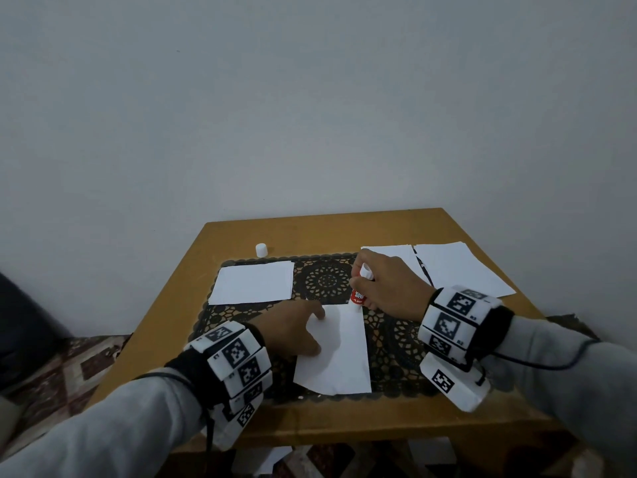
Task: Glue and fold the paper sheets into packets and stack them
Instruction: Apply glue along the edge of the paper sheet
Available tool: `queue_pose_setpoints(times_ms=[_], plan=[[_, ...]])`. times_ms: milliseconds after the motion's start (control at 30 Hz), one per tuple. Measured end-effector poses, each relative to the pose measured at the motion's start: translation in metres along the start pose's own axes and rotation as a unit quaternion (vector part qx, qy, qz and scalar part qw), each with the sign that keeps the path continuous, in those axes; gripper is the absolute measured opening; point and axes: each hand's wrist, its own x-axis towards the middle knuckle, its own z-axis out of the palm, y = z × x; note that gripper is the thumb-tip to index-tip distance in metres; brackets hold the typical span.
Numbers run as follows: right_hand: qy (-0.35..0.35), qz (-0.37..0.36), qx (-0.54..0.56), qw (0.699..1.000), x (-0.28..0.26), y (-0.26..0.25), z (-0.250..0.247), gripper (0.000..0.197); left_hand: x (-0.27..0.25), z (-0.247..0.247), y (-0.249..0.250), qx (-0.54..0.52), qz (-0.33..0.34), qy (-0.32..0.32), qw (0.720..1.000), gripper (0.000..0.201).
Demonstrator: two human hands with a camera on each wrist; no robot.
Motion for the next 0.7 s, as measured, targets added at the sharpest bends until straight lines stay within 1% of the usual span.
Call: queue_pose_setpoints(times_ms=[167, 267, 433, 700], plan=[[-0.012, 0.005, -0.021, 1.000, 0.003, 0.003, 0.006, 0.009, 0.001, 0.001, 0.002, 0.003, -0.008, -0.012, 1.000, 0.062], [-0.021, -0.006, -0.038, 0.999, 0.003, 0.002, 0.009, 0.009, 0.002, 0.001, 0.003, 0.007, -0.007, -0.015, 1.000, 0.066], [-0.026, -0.023, -0.055, 0.998, 0.004, 0.000, 0.010, 0.005, 0.006, -0.002, 0.005, 0.033, 0.016, -0.018, 0.999, 0.078], [-0.046, -0.051, -0.024, 0.997, -0.019, -0.007, 0.015, 0.004, 0.015, -0.005, 0.001, 0.052, 0.029, -0.033, 0.998, 0.079]])
